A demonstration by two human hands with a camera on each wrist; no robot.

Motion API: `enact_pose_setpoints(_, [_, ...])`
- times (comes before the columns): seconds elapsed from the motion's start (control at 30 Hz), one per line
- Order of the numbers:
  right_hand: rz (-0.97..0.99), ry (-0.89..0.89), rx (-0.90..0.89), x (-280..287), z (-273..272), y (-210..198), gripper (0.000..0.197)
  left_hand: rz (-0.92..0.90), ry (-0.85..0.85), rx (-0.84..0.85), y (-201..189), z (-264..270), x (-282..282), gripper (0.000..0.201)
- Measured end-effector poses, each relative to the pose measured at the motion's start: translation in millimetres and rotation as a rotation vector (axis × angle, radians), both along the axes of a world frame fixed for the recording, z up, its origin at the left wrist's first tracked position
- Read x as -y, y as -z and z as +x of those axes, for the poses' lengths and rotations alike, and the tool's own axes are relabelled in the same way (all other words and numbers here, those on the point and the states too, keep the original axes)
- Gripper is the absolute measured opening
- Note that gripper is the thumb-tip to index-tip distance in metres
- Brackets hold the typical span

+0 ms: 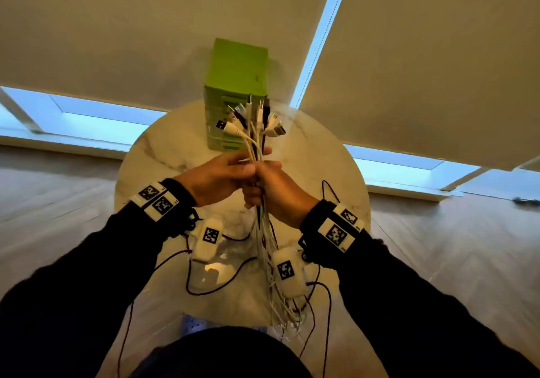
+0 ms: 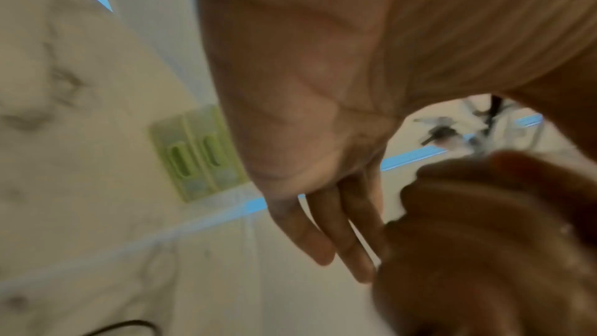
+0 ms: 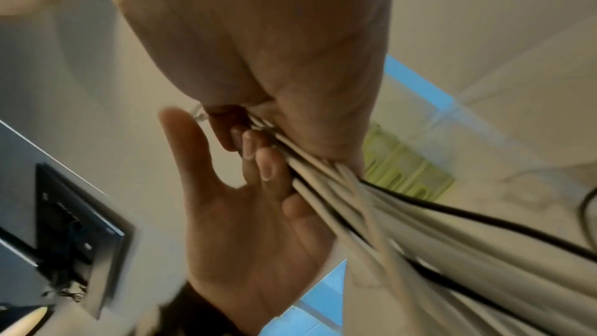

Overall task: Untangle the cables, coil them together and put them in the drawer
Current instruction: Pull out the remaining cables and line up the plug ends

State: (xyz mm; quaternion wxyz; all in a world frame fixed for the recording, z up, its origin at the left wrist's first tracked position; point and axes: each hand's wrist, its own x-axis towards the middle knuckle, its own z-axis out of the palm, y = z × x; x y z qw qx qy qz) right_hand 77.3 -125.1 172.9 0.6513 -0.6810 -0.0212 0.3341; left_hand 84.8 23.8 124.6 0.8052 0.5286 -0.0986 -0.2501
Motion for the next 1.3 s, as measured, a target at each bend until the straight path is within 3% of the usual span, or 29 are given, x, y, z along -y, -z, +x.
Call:
enact_pose_setpoints(0.03, [0.037,0.001,-0.024,-7.8,1.0,-5.4,0.032,0.017,0.019,-0.031,6.9,-8.2,-7.5,0.099])
enact_pose_setpoints(0.07, [0.074,-0.012,-0.060,-16.8,2.6,-10.0,0.033,0.044,0.034,-0.061,14.3,-16.5,-13.4,0.087])
enact_pose_setpoints(0.13, [0.138,-0.069,-0.144,-32.8,5.2,-17.1,0.035,0.109,0.117,-0.067,25.9,-32.4,-13.7,0.042])
enact_pose_setpoints(0.23, [0.183,-0.146,-0.168,-57.2,7.4,-24.0,0.034,0.231,0.184,-0.007,36.1,-48.8,-12.4,0.032])
enact_pose_setpoints(0.3, [0.193,-0.179,-0.172,-72.5,9.4,-25.7,0.035,0.336,0.027,0.042,37.9,-54.4,-26.5,0.018])
enact_pose_setpoints(0.37, [0.156,-0.209,-0.118,-83.1,9.3,-24.9,0.035,0.502,-0.186,0.129,40.5,-58.9,-49.6,0.021])
enact_pose_setpoints(0.5, [0.251,-0.215,-0.085,-114.5,-1.8,-24.9,0.036,1.006,-0.748,0.324,50.1,-79.2,-105.9,0.021])
enact_pose_setpoints(0.6, [0.410,-0.206,-0.137,-144.2,-14.3,-31.1,0.034,1.069,-0.935,0.237,66.2,-94.8,-145.4,0.019])
enact_pose_setpoints(0.73, [0.463,-0.227,-0.150,-170.4,-16.9,-46.7,0.034,0.879,-0.684,0.001,88.4,-113.6,-198.6,0.012])
enact_pose_setpoints(0.8, [0.409,-0.270,-0.146,-177.6,-16.3,-46.3,0.033,0.958,-0.579,-0.046,89.8,-120.4,-223.5,0.006])
enact_pose_setpoints(0.87, [0.349,-0.320,-0.146,-181.1,-20.4,-39.7,0.032,1.143,-0.639,-0.007,85.2,-120.9,-248.8,0.014])
enact_pose_setpoints(0.97, [0.262,-0.406,-0.098,-185.3,-34.0,-24.1,0.033,1.413,-0.947,0.179,84.9,-125.3,-275.8,0.011])
enact_pose_setpoints(1.03, [0.244,-0.431,-0.051,-186.1,-36.3,-14.8,0.032,1.474,-0.955,0.261,97.7,-128.4,-273.7,0.011])
enact_pose_setpoints(1.13, [0.226,-0.433,0.023,-190.0,-27.7,-4.3,0.029,1.451,-0.657,0.069,127.4,-140.4,-247.4,0.012])
enact_pose_setpoints(1.2, [0.194,-0.411,0.032,-188.6,-17.9,3.3,0.029,1.340,-0.460,0.001,148.2,-149.7,-225.0,0.016])
enact_pose_setpoints(1.3, [0.126,-0.363,0.036,-180.2,-5.3,13.1,0.029,1.119,-0.311,-0.005,160.0,-157.1,-201.0,0.040])
